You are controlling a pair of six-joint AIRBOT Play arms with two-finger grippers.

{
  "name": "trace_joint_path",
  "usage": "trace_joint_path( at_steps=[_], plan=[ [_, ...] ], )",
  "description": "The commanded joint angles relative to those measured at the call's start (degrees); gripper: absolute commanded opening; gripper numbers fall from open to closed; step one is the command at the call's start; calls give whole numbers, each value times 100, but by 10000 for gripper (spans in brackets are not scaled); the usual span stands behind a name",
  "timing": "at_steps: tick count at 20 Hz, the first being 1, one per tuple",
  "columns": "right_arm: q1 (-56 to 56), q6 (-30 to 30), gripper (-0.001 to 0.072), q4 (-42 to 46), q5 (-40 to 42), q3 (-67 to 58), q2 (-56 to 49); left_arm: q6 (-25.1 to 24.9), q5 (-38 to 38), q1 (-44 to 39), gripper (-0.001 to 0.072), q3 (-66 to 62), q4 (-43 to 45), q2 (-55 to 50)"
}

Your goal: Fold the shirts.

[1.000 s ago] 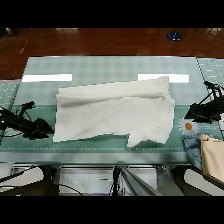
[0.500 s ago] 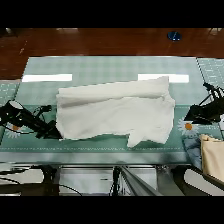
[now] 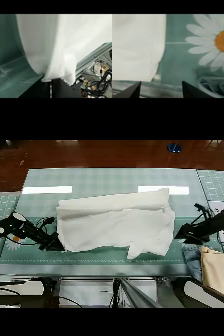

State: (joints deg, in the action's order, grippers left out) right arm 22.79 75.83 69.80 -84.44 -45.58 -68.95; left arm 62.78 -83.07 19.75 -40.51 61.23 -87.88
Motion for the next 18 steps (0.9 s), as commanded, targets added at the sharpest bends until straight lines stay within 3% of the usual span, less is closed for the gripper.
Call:
trace_joint_path(
  at_steps=[1, 7, 12, 15, 18],
  plan=[
    [-4, -179, 577, -992, 446, 811, 0, -61, -7, -2, 23, -7, 2, -4],
    [-31, -118, 550, -761, 855, 1274, 0, -66, -2, -2, 23, -7, 2, -4],
    [-730, 446, 302, -754, 2076, 1429, -7, -240, 4, -2, 23, -7, -87, -4],
    [-905, 520, 45, -778, 2262, 1427, -4, -332, 11, -2, 23, -9, -195, -4],
    [-896, 402, 25, -776, 2076, 1357, 400, -382, -83, -2, 22, -22, -195, 42]
  ],
)
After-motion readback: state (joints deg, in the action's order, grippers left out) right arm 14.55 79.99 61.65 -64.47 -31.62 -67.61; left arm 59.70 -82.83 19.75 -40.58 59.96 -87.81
